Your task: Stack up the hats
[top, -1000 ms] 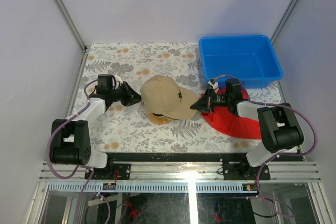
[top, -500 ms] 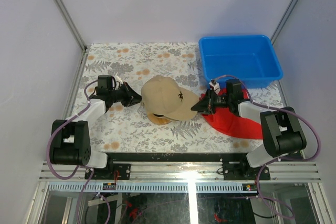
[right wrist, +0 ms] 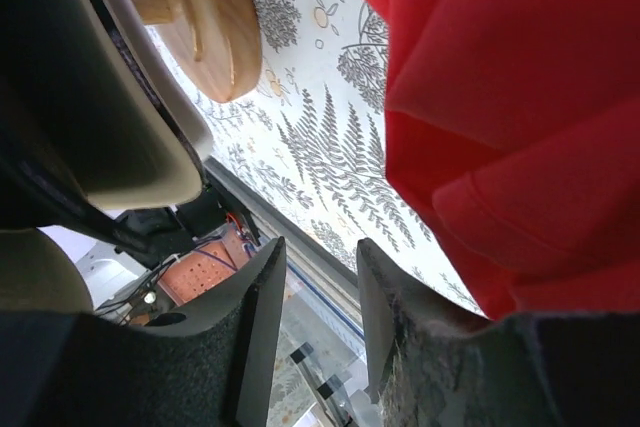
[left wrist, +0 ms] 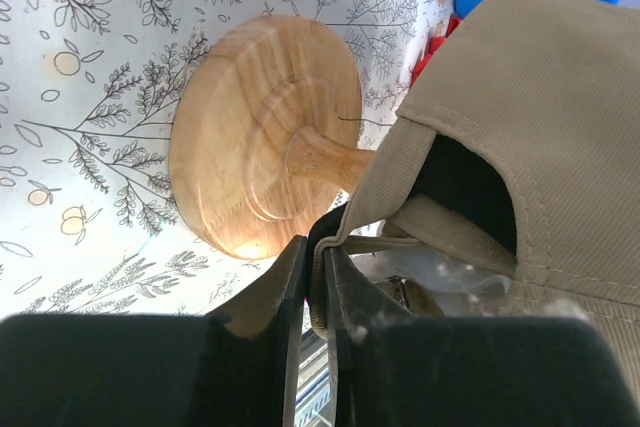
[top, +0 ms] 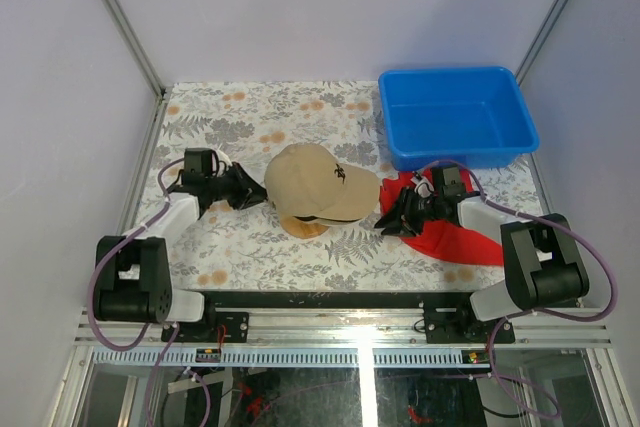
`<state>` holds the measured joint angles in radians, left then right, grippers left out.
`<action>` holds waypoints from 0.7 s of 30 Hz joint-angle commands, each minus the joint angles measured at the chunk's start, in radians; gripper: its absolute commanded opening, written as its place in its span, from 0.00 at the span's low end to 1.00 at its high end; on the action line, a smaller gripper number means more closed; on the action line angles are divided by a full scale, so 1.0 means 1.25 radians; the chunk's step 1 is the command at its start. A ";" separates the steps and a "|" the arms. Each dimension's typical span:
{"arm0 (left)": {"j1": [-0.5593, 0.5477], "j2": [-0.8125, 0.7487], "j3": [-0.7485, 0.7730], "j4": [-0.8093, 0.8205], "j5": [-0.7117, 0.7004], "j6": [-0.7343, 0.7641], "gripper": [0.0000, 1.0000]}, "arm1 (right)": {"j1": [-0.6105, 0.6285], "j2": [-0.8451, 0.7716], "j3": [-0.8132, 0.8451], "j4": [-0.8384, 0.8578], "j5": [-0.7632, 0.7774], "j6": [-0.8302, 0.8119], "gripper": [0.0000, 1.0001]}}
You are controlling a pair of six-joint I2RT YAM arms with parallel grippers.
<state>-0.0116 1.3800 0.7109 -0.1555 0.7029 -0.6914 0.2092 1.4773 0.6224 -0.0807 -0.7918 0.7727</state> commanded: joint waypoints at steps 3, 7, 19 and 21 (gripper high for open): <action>0.015 -0.047 -0.031 -0.025 -0.035 -0.013 0.18 | -0.002 -0.061 0.017 -0.090 0.053 -0.039 0.43; 0.015 -0.067 -0.034 0.001 -0.017 -0.036 0.31 | -0.002 -0.080 0.030 -0.120 0.064 -0.049 0.43; 0.030 -0.123 -0.060 0.092 0.014 -0.107 0.43 | -0.003 -0.108 0.024 -0.134 0.070 -0.046 0.43; 0.032 -0.134 -0.068 0.129 0.032 -0.132 0.43 | -0.002 -0.112 0.022 -0.139 0.071 -0.046 0.43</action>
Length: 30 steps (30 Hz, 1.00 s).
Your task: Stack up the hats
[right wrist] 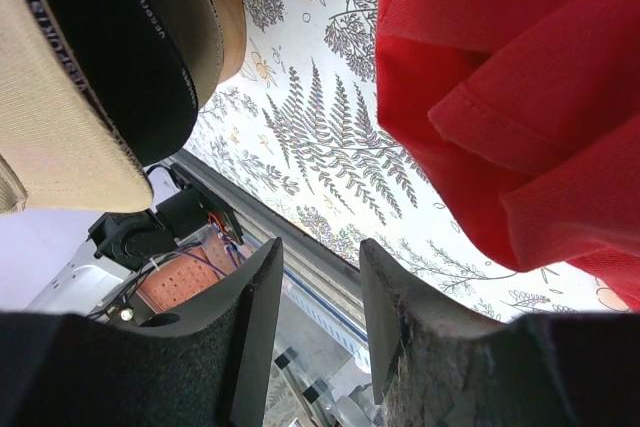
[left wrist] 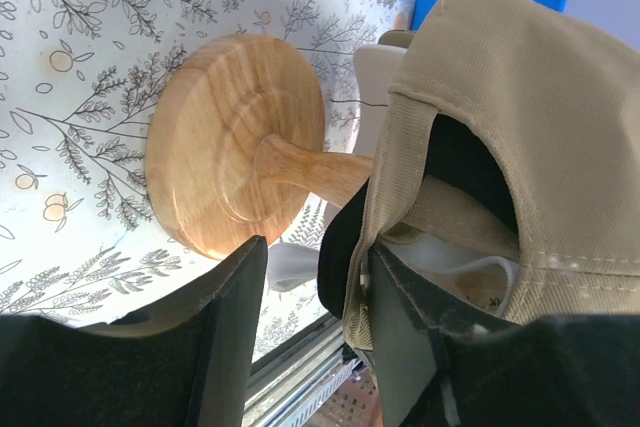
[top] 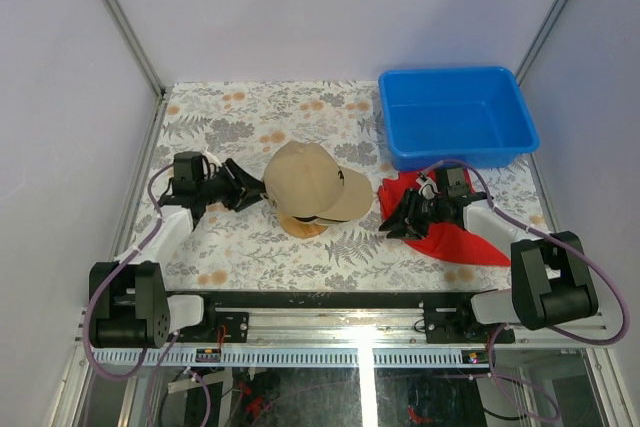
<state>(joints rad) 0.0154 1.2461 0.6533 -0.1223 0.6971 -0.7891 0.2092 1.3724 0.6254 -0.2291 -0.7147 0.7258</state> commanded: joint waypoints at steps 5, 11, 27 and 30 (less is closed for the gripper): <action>0.010 -0.047 -0.028 0.166 0.077 -0.103 0.44 | -0.002 -0.033 0.015 -0.027 0.011 -0.012 0.43; 0.011 -0.082 -0.028 0.185 0.109 -0.148 0.50 | -0.003 -0.039 0.029 -0.051 0.015 -0.021 0.43; 0.113 -0.141 -0.065 0.097 0.127 -0.096 0.55 | -0.002 -0.065 0.081 -0.116 0.038 -0.043 0.43; 0.145 -0.155 -0.049 0.047 0.131 -0.067 0.56 | -0.003 -0.077 0.096 -0.138 0.059 -0.055 0.44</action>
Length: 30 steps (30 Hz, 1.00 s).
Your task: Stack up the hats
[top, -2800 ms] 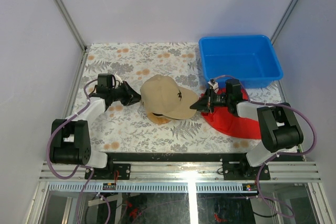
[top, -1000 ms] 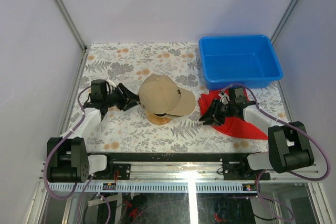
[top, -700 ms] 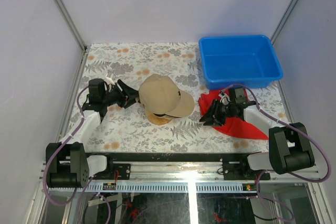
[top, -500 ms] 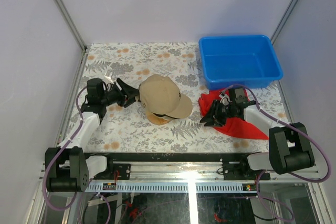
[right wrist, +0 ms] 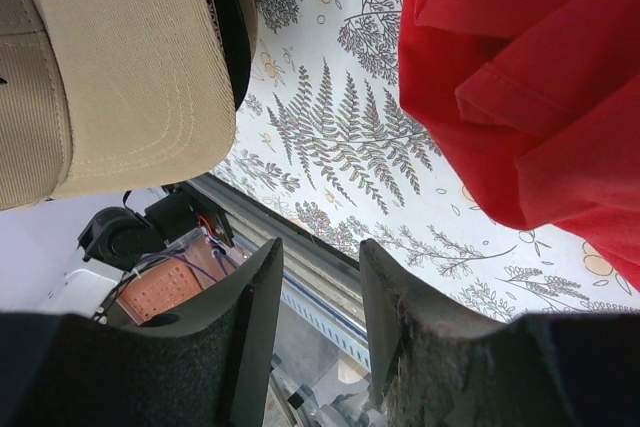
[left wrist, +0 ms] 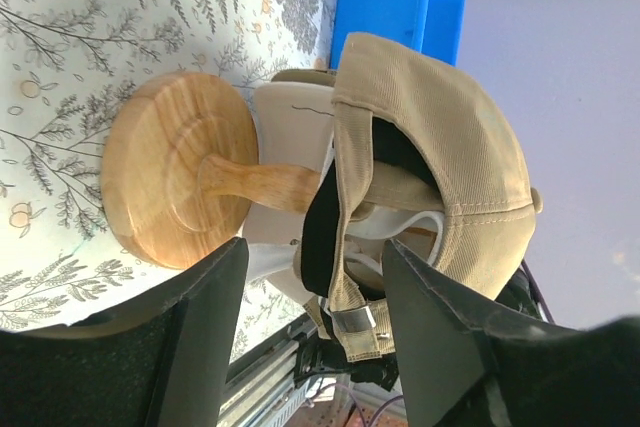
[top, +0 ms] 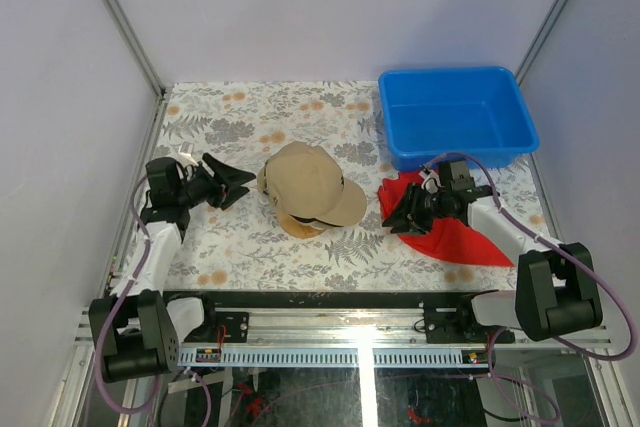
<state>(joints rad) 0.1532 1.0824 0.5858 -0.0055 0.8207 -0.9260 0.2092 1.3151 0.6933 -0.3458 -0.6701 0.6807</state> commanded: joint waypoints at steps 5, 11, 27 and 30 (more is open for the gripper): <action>0.047 -0.068 0.093 -0.246 -0.059 0.192 0.59 | -0.003 -0.097 0.107 -0.156 0.160 -0.082 0.44; 0.079 -0.087 0.158 -0.340 -0.129 0.226 0.68 | -0.003 -0.157 0.185 -0.265 0.332 -0.162 0.51; 0.087 -0.086 0.204 -0.368 -0.256 0.157 1.00 | -0.005 -0.100 0.167 -0.120 0.728 -0.179 0.76; 0.087 -0.082 0.193 -0.359 -0.298 0.150 1.00 | -0.007 -0.048 0.170 -0.036 0.760 -0.170 0.76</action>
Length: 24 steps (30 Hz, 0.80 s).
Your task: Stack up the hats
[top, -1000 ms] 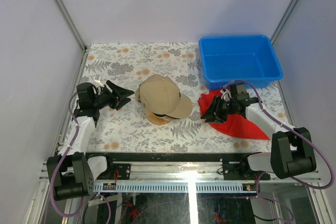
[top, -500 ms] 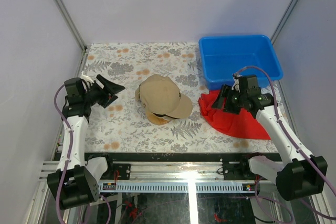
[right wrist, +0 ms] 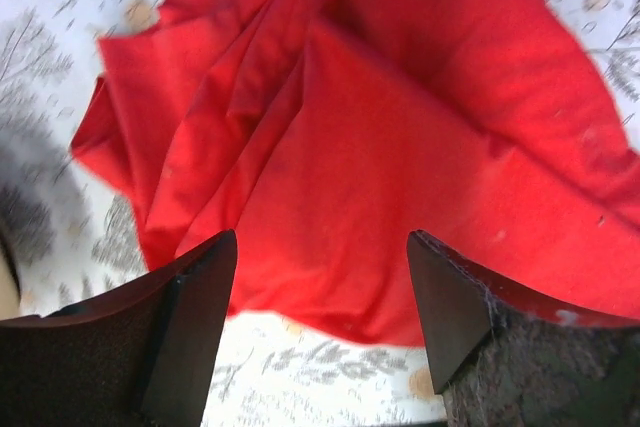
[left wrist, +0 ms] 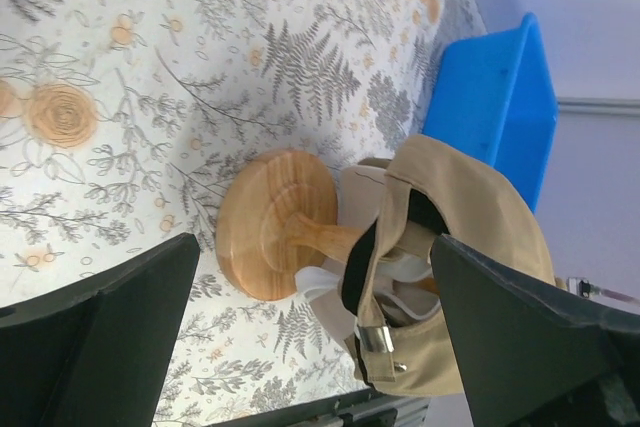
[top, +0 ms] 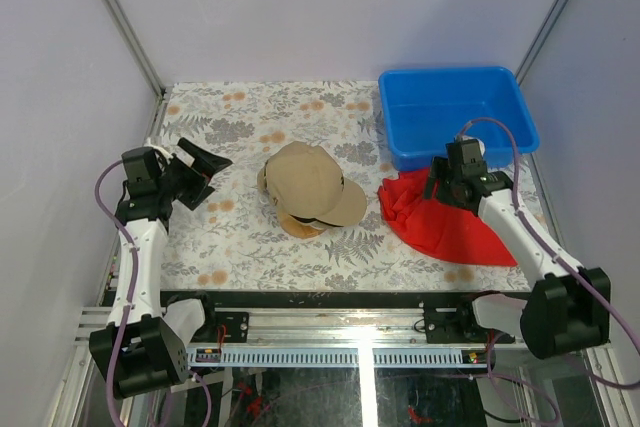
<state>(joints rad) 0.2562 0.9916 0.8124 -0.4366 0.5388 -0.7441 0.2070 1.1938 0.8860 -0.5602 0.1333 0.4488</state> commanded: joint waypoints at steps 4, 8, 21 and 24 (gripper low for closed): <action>0.004 -0.020 -0.022 0.079 -0.100 -0.032 1.00 | -0.005 0.150 0.072 0.231 0.155 0.014 0.75; 0.004 0.031 -0.018 0.110 -0.094 -0.022 1.00 | -0.006 0.287 0.175 0.273 0.184 -0.002 0.75; 0.006 0.003 0.065 -0.013 -0.226 0.109 1.00 | -0.036 0.614 0.480 0.321 0.259 -0.102 0.75; 0.005 -0.015 0.059 -0.004 -0.250 0.126 1.00 | -0.064 0.643 0.530 0.311 0.270 -0.124 0.75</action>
<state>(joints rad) 0.2562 1.0004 0.8745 -0.4282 0.3088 -0.6407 0.1905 1.9602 1.4181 -0.2974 0.3737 0.3267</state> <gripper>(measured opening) 0.996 0.750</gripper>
